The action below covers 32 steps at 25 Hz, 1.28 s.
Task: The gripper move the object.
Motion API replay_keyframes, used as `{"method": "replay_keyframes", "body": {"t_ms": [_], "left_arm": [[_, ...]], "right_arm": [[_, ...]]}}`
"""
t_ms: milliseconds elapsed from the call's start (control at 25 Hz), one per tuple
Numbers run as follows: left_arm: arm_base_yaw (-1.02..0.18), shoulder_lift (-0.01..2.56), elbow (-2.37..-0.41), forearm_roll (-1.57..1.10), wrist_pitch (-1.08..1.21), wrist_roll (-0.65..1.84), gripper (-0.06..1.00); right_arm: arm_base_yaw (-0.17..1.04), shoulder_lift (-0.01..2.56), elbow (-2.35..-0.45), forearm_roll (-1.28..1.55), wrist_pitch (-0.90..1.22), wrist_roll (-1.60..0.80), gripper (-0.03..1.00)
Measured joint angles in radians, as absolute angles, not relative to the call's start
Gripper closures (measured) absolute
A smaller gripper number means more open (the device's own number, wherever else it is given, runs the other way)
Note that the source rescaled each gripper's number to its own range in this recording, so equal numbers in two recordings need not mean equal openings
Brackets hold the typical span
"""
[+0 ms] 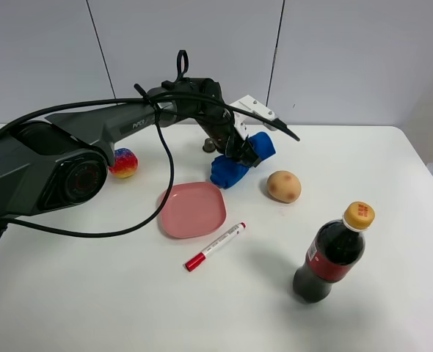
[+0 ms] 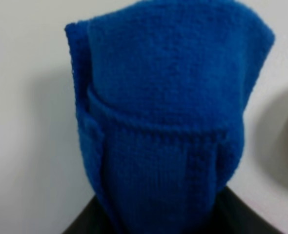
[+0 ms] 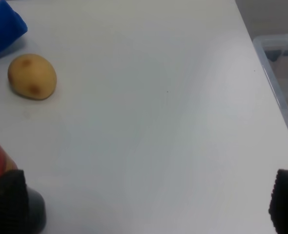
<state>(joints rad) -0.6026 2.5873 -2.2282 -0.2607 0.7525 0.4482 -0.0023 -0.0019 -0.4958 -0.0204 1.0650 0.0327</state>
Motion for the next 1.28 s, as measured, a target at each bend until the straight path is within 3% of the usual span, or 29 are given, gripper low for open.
{"method": "replay_keyframes", "body": {"t_ms": [40, 80, 120, 200, 240, 320, 440, 840, 1280], "left_arm": [[-0.603, 2.587, -2.228, -0.261, 0.753, 0.449, 0.91], [-0.603, 2.587, -2.228, -0.261, 0.753, 0.451, 0.80], [-0.603, 2.587, -2.228, -0.260, 0.749, 0.453, 0.66], [-0.603, 2.587, -2.228, -0.257, 0.725, 0.453, 0.24], [-0.603, 2.587, -2.228, -0.257, 0.717, 0.453, 0.11], [-0.603, 2.587, -2.228, -0.257, 0.709, 0.452, 0.00], [-0.603, 2.584, -2.228, -0.257, 0.709, 0.450, -0.05], [-0.611, 2.348, -2.228, -0.216, 0.856, 0.367, -0.05], [-0.543, 2.106, -2.230, 0.063, 1.050, 0.220, -0.05]], "right_arm": [[-0.002, -0.002, -0.496, -0.020, 1.065, 0.033, -0.03], [-0.002, -0.002, -0.496, -0.020, 1.065, 0.033, -0.03], [-0.002, -0.002, -0.496, -0.020, 1.065, 0.033, -0.03], [-0.002, -0.002, -0.496, -0.020, 1.065, 0.033, -0.03], [-0.002, -0.002, -0.496, -0.020, 1.065, 0.033, -0.03], [-0.002, -0.002, -0.496, -0.020, 1.065, 0.033, -0.03], [-0.002, -0.002, -0.496, -0.020, 1.065, 0.033, -0.03], [-0.002, -0.002, -0.496, -0.020, 1.065, 0.033, -0.03], [-0.002, -0.002, -0.496, -0.020, 1.065, 0.033, -0.03]]}}
